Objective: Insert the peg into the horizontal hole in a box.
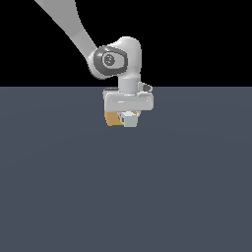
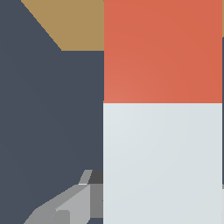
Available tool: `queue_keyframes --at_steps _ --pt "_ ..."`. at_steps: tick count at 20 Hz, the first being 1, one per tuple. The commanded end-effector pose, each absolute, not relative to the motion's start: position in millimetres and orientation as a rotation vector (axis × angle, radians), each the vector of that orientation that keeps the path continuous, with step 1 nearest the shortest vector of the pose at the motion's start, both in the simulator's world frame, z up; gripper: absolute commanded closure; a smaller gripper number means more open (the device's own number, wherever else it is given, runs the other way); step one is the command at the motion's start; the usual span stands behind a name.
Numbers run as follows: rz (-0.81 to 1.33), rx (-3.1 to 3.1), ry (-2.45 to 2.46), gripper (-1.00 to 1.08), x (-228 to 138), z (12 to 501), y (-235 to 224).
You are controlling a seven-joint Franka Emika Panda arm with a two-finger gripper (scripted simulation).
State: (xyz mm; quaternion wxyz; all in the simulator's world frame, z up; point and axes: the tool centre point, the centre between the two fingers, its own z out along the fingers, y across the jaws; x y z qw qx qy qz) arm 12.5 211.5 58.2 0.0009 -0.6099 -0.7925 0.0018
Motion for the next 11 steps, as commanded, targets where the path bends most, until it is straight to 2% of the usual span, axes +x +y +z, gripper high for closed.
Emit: queue_keyframes --at_steps 1,6,11 --pt "-0.001 -1.913 -2.492 1.08 8.2 60.9 231.0" --pt "-0.003 -1.914 -2.493 1.08 -0.1 61.5 263.5" --pt "-0.004 -1.914 -2.493 1.08 -2.5 61.7 274.6"
